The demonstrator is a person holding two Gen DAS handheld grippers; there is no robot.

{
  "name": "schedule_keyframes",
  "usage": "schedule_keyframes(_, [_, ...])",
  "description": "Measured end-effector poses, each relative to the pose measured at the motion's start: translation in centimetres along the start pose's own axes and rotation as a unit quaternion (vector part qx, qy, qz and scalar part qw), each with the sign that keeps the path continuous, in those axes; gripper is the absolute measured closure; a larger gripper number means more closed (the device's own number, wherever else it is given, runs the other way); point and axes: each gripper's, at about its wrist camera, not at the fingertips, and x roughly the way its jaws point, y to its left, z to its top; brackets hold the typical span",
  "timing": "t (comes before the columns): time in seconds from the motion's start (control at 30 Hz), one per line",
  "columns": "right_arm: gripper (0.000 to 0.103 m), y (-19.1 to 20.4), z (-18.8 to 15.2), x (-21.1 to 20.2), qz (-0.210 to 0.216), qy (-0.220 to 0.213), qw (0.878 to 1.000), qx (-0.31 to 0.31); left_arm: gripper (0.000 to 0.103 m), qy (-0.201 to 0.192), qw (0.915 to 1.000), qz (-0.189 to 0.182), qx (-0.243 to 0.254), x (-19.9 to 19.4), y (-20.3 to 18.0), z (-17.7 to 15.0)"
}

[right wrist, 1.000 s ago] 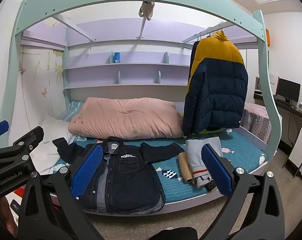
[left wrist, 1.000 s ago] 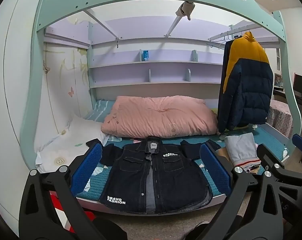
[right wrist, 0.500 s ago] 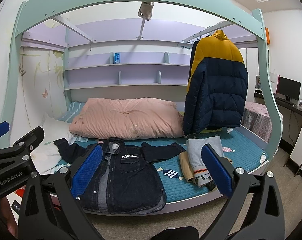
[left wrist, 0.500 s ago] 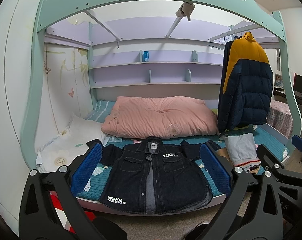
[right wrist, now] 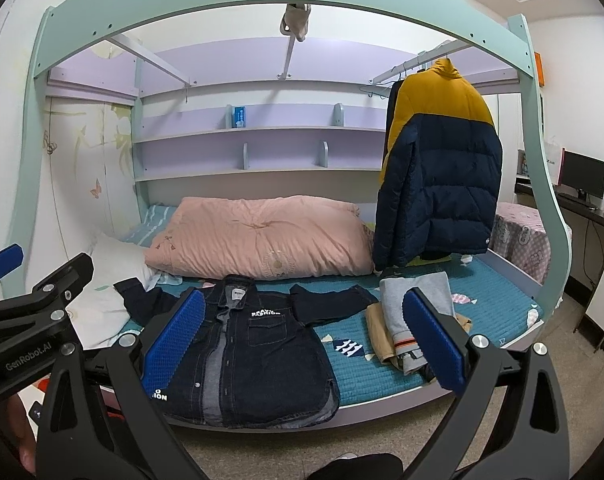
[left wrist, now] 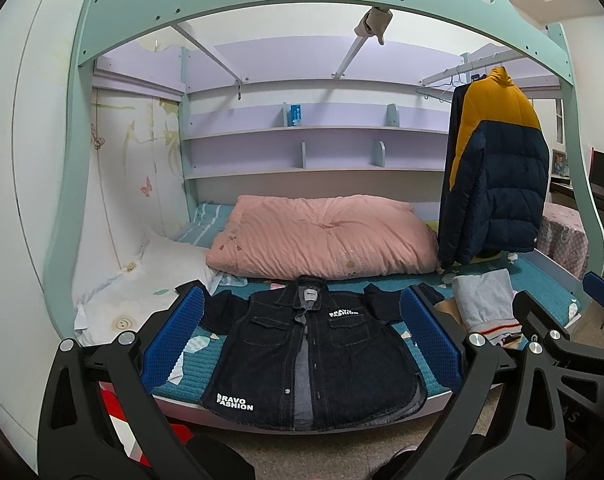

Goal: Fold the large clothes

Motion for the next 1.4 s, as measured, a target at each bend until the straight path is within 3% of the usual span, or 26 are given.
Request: schedule_keyframes(1.4, [0.007, -0.03, 0.14, 0.05, 0.001, -0.001, 1.0, 0.0, 0.005, -0.002, 1.0, 0.004, 0.0, -0.06, 0.54, 0.52])
